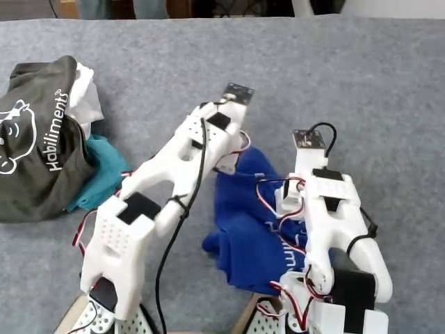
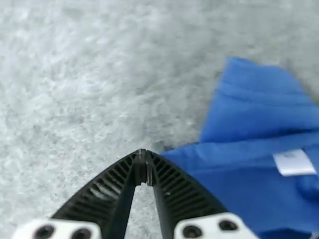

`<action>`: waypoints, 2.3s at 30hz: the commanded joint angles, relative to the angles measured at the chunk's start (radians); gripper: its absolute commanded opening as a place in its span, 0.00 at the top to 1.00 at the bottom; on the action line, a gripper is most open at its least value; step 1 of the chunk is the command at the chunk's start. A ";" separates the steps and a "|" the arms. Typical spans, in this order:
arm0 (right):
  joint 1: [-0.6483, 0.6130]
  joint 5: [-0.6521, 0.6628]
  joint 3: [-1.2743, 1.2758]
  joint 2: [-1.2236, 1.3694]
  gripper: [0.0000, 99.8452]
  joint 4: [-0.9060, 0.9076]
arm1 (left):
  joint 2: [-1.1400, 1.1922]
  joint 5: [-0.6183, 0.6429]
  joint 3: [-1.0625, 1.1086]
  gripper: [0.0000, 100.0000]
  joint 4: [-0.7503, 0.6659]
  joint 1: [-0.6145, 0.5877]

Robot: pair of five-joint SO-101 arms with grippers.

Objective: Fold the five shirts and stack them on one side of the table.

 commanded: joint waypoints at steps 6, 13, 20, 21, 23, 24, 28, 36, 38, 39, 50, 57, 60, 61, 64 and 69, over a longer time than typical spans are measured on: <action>0.009 -0.011 0.027 0.010 0.98 -0.038 | -0.009 0.160 -0.113 0.77 0.118 -0.013; 0.009 -0.011 0.027 0.010 0.98 -0.038 | 0.000 0.147 -0.177 0.78 0.178 -0.010; 0.009 -0.011 0.027 0.010 0.98 -0.038 | 0.003 0.147 -0.177 0.78 0.190 -0.002; 0.009 -0.011 0.027 0.010 0.98 -0.038 | 0.017 0.147 -0.173 0.78 0.184 0.001; 0.009 -0.011 0.027 0.010 0.98 -0.038 | 0.061 0.149 -0.154 0.78 0.150 0.007; 0.009 -0.011 0.027 0.010 0.98 -0.038 | 0.086 0.150 -0.154 0.78 0.140 0.007; 0.009 -0.011 0.027 0.010 0.98 -0.040 | 0.173 0.153 -0.171 0.78 0.126 0.002; 0.009 -0.011 0.027 0.010 0.98 -0.040 | 0.204 0.153 -0.219 0.84 0.133 0.004; 0.009 -0.011 0.027 0.010 0.98 -0.040 | 0.206 0.152 -0.219 0.91 0.129 0.005; 0.009 -0.011 0.027 0.010 0.98 -0.040 | 0.206 0.152 -0.219 0.95 0.129 0.005; 0.006 -0.003 0.027 0.004 0.98 -0.038 | 0.196 0.104 -0.220 0.97 0.147 -0.035; -0.015 0.021 -0.185 -0.140 0.88 0.292 | 0.129 -0.035 -0.312 0.97 0.325 -0.160; 0.003 -0.009 -0.321 -0.243 0.76 0.391 | 0.038 -0.107 -0.332 0.97 0.399 -0.229; 0.003 -0.012 -0.355 -0.271 0.73 0.411 | 0.000 -0.132 -0.332 0.97 0.422 -0.248; -0.003 -0.011 -0.437 -0.320 0.66 0.439 | -0.120 -0.213 -0.331 0.97 0.488 -0.311; -0.005 -0.011 -0.478 -0.325 0.70 0.434 | -0.319 -0.313 -0.257 0.97 0.520 -0.461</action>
